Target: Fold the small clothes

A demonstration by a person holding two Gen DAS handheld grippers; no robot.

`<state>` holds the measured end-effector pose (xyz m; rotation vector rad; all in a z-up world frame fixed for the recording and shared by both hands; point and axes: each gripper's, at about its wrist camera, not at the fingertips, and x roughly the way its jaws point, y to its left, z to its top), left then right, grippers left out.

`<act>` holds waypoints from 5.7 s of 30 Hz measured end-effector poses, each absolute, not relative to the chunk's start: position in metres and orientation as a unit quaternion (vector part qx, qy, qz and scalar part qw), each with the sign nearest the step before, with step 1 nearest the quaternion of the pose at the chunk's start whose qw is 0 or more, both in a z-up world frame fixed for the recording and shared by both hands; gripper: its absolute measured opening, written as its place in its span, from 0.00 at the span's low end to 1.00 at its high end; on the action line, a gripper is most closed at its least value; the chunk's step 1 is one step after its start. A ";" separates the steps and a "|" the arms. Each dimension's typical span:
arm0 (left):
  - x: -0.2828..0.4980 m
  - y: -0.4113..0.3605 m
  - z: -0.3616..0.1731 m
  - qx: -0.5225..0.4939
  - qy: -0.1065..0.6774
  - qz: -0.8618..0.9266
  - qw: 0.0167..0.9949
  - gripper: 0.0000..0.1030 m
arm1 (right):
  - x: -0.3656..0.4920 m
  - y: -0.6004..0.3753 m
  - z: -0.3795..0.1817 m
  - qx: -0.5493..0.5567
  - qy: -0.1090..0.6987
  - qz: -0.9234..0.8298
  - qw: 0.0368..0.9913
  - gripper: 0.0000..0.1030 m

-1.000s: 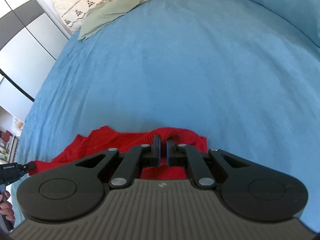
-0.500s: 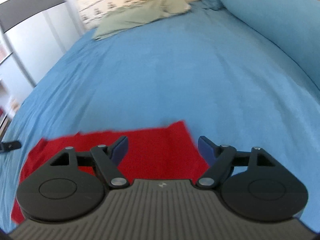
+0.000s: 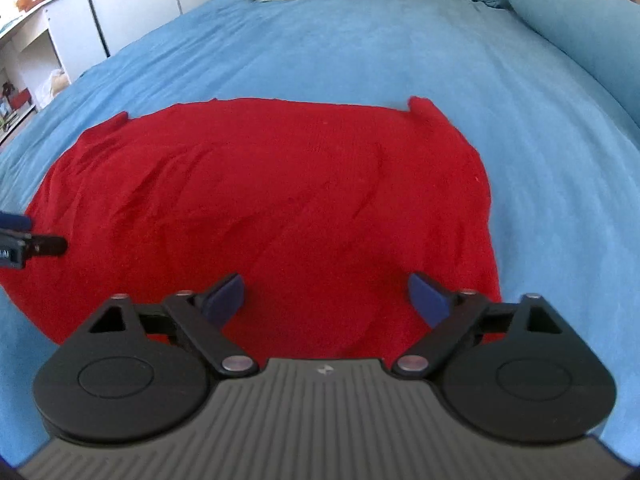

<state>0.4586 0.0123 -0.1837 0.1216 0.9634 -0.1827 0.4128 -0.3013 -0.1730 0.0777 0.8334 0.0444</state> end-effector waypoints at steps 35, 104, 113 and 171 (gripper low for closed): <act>0.455 -0.068 -0.159 0.012 0.502 -0.079 0.861 1.00 | 0.319 -0.331 -0.171 0.272 0.406 -0.112 0.865 0.90; 0.452 0.135 -0.172 0.037 0.535 -0.013 0.844 0.98 | 0.407 -0.148 -0.164 -0.021 0.427 0.071 0.901 0.79; 0.450 0.144 -0.164 0.037 0.529 -0.028 0.848 0.97 | 0.404 -0.164 -0.172 0.011 0.439 0.084 0.895 0.80; 0.403 0.003 -0.094 -0.077 0.492 -0.188 0.847 0.27 | 0.386 -0.229 -0.061 0.190 0.391 0.147 0.888 0.38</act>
